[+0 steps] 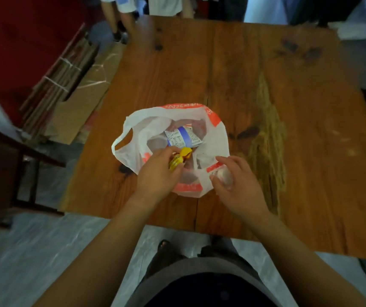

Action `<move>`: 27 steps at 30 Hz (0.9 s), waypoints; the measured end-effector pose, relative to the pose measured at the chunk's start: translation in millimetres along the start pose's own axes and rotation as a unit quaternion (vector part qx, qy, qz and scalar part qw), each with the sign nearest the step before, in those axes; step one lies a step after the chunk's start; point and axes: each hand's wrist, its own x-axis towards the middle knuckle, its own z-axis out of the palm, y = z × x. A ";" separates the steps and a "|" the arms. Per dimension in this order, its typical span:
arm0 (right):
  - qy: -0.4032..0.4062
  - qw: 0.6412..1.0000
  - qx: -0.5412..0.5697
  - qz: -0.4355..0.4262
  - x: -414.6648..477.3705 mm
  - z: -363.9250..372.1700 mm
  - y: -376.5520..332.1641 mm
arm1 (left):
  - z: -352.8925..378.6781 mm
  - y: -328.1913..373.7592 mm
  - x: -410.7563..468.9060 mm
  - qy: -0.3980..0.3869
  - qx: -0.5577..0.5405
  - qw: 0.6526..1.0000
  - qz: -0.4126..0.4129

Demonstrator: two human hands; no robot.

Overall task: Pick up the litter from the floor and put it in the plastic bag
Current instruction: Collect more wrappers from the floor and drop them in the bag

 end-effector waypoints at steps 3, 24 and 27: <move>-0.031 0.999 0.006 -0.015 29.8 -12.3 12.7 | 11.6 12.9 11.4 0.012 0.010 0.999 -0.047; -0.130 0.986 -0.010 -0.106 120.1 -20.3 30.5 | 53.7 1.0 79.3 -0.066 0.145 0.981 -0.108; -0.136 0.984 -0.009 -0.119 126.2 -16.4 27.3 | 57.7 -0.7 60.7 -0.038 0.148 0.979 -0.135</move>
